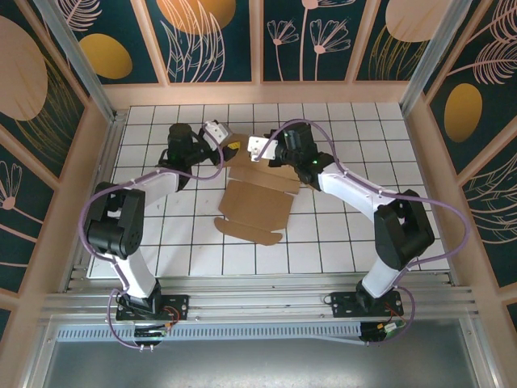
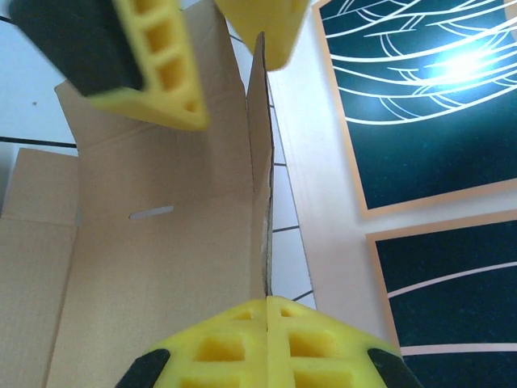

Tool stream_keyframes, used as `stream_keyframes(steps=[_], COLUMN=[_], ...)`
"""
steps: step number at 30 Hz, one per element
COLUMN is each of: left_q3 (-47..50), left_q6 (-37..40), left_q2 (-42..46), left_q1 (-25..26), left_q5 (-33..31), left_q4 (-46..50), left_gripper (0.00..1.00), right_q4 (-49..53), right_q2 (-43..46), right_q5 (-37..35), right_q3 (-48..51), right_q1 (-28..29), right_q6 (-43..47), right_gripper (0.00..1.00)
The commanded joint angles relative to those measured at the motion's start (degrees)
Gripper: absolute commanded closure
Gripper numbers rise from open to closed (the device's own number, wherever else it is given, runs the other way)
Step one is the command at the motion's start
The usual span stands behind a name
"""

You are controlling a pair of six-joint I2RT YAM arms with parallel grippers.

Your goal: Fold the paper box

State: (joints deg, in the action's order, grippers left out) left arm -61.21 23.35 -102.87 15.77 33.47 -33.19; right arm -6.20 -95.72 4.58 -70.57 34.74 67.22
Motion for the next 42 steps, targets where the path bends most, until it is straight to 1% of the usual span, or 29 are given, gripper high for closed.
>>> stream_keyframes(steps=[1,5,7,9,12,14,17,19,21,22,25,28,31,34,35,36,37,38,39,41,42], left_q3=[-3.76,-3.26,-3.47,-3.4,-2.39,-2.16,-3.03,-3.0,-1.66,-0.98,0.83,1.29,1.01,1.09,1.09,1.1,1.14,1.26,1.31,1.55,1.62], left_q6=[0.08,-1.46,-1.85,-2.23,-2.23,-1.55,1.73,4.66,7.14,8.39,12.76,15.69,17.65,19.77,20.67,21.5,22.19,22.69,23.02,23.65,23.67], left_q2=[-3.25,-5.1,-5.74,-6.11,-5.67,-5.17,-4.73,-4.09,-3.17,-2.63,-1.12,-0.32,0.13,0.11,0.0,-0.08,-0.2,-0.19,-0.08,0.11,0.2], left_q1=[-0.22,-0.15,-0.16,-0.17,-0.13,0.04,1.06,2.13,3.31,3.88,5.6,6.61,7.21,7.69,7.85,7.94,7.97,8.05,8.05,8.05,8.05], left_q5=[1.86,4.14,5.66,5.45,4.29,3.78,1.66,-1.35,-5.34,-6.86,-11.89,-14.02,-14.45,-15.24,-15.81,-16.34,-16.87,-17.2,-17.3,-17.3,-17.32], left_q4=[-0.85,-4.33,-4.34,-4.25,-4.85,-4.38,-0.76,1.22,1.09,0.87,0.79,1.11,1.93,2.09,2.26,2.61,2.77,2.88,2.92,3.04,2.99], left_gripper=[0.42,0.43,0.5,0.61,0.63,0.66,0.7,0.71,0.76,0.78,0.84,0.86,0.87,0.87,0.88,0.88,0.89,0.9,0.9,0.92,0.92], right_q4=[-2.1,-2.38,-2.61,-3.11,-3.12,-3.26,-4.19,-4.51,-3.66,-3.11,0.95,5.69,8.12,6.72,5.35,4.11,3.0,3.17,3.64,4.68,4.01], right_q2=[2.56,2.7,2.59,2.4,2.12,2.08,2.04,1.98,1.66,1.55,1.04,0.21,-1.48,-2.36,-2.39,-2.21,-1.74,-1.14,-0.64,0.71,1.22], right_q5=[1.26,1.92,1.6,0.86,-0.22,-0.36,0.06,0.42,0.52,0.44,0.33,0.61,-0.2,-2.13,-3.8,-4.82,-5.19,-5.19,-5.07,-3.41,-2.93], right_q3=[0.77,1.64,1.75,1.99,2.18,2.36,2.79,3.22,3.41,3.42,2.4,0.55,-1.29,-1.42,-0.97,-0.54,-0.13,-0.01,-0.1,-0.14,-0.02], right_q1=[0.62,0.72,0.84,1.08,1.47,1.73,1.96,2.0,1.79,1.57,0.72,-0.01,-0.61,-1.07,-1.38,-1.62,-2.04,-2.58,-2.97,-3.07,-3.1], right_q6=[-0.12,-0.02,0.02,0.22,0.85,0.99,0.1,-0.41,-0.92,-1.13,-1.92,-2.7,-3.64,-3.27,-2.75,-2.42,-1.99,-1.52,-1.03,0.58,0.91], right_gripper=[1.0,1.0,1.0,1.0,1.0,1.0,1.0,1.0,1.0,0.96,0.79,0.66,0.63,0.69,0.7,0.69,0.66,0.62,0.56,0.4,0.34])
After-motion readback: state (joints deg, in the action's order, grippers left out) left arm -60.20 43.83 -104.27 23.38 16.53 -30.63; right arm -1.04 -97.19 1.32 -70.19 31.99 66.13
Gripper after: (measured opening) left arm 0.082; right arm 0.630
